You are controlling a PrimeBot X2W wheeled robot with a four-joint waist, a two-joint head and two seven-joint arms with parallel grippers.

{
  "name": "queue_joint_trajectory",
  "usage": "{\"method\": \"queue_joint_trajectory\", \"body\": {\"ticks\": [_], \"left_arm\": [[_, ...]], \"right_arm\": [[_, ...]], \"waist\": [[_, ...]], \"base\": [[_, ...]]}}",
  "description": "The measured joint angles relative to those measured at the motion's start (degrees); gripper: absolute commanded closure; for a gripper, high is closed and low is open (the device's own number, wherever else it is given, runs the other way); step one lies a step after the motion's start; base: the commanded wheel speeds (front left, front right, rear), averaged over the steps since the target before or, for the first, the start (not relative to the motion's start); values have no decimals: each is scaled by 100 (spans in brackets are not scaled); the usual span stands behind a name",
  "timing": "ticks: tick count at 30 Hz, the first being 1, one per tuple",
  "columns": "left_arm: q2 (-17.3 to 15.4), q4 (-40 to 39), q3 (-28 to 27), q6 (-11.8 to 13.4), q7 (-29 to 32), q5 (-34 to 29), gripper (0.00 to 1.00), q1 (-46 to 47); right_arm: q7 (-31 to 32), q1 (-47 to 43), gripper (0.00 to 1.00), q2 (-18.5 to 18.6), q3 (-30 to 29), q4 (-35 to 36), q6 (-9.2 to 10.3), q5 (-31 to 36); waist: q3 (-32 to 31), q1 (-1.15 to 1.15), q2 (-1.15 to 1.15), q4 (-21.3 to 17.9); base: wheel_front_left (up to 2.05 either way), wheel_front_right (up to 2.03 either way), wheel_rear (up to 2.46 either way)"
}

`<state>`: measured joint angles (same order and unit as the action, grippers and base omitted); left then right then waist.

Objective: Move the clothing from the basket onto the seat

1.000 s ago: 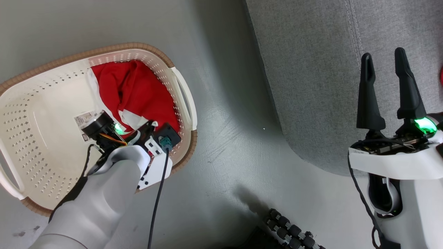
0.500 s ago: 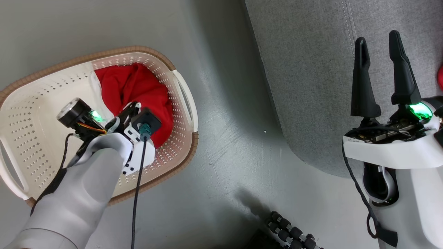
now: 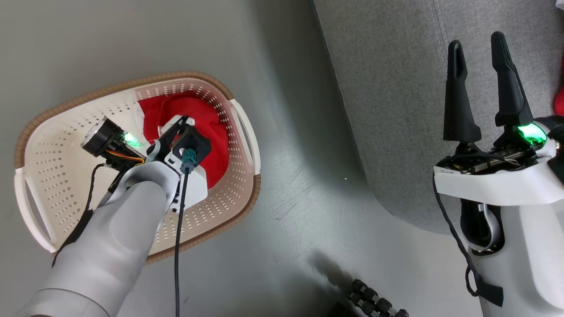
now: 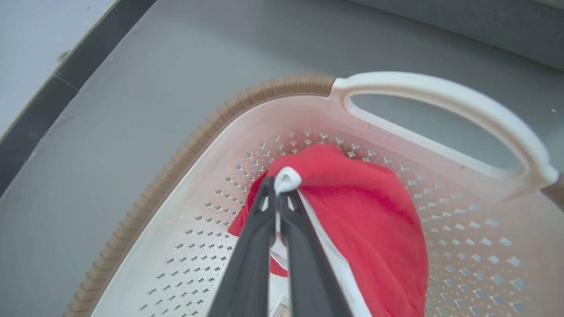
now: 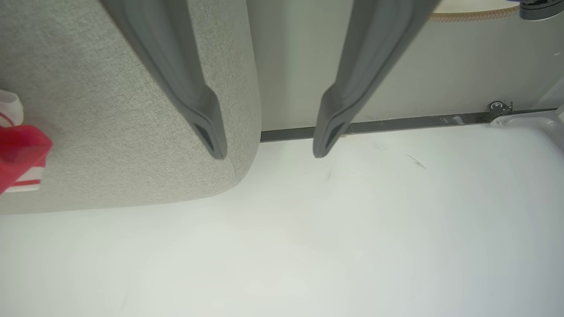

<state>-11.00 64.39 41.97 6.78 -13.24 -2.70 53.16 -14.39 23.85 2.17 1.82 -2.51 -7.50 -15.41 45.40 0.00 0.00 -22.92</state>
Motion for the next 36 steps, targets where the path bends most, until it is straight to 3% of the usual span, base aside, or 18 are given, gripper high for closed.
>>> {"method": "queue_joint_trajectory", "body": {"ticks": [15, 36], "left_arm": [[247, -736, -371, 246, -99, 478, 100, -301], [165, -2248, -758, 364, -114, 917, 100, -1001]], "right_arm": [[-5, 1, 0, 5, -43, -337, 0, 479], [-5, -8, 0, 31, -121, -690, 0, 944]], "waist": [[-599, 0, 0, 330], [-1494, 0, 0, 924]], "base": [[0, 0, 0], [0, 0, 0]]}}
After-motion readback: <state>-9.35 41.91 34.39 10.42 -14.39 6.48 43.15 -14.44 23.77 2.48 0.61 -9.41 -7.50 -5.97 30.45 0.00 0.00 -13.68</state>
